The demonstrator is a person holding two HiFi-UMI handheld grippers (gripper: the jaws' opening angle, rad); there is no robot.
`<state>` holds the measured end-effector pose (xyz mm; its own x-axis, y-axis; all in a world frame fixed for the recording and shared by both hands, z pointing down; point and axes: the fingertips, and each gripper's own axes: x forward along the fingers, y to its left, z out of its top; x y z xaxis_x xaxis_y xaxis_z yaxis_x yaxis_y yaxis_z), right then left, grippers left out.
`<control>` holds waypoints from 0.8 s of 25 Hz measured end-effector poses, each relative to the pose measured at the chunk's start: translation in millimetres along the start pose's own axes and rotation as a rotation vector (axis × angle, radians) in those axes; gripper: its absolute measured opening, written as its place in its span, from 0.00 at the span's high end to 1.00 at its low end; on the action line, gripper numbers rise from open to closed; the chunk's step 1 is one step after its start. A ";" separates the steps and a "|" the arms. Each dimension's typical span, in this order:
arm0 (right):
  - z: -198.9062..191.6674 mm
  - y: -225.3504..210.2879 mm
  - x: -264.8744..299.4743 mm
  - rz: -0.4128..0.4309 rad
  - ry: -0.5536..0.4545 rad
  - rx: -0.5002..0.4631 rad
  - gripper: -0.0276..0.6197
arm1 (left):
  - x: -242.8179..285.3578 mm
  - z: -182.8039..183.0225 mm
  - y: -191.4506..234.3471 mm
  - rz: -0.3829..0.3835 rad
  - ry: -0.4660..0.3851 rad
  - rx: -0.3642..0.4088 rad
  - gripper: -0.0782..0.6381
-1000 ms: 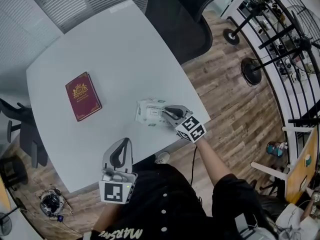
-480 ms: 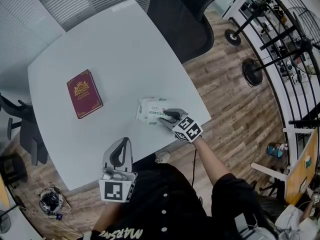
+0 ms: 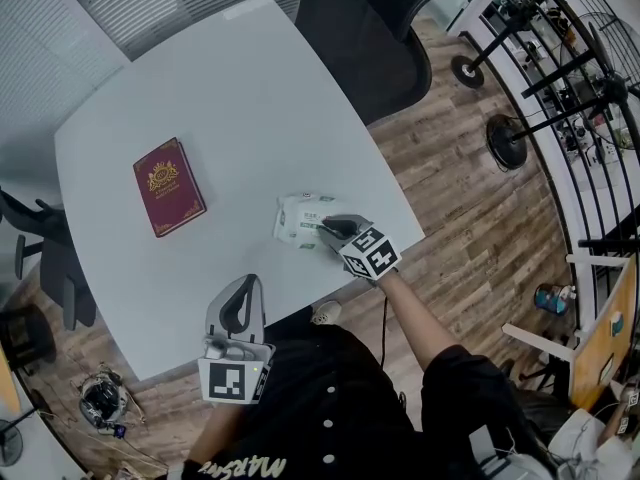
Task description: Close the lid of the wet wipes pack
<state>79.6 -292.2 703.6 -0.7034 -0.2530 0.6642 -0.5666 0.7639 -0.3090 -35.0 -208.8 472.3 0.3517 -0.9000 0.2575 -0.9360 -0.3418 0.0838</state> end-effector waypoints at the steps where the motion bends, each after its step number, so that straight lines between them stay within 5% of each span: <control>1: 1.5 1.1 0.6 -0.009 -0.003 -0.015 0.85 | 0.4 -0.1 0.1 0.000 0.002 -0.001 0.88; 20: -3.5 13.4 14.9 -0.130 0.075 -0.232 0.89 | 8.7 -8.2 10.3 -0.001 0.028 -0.018 0.88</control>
<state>63.0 -283.7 711.8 -0.5920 -0.3199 0.7397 -0.5305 0.8456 -0.0589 -41.8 -218.0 483.3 0.3522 -0.8916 0.2847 -0.9359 -0.3375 0.1009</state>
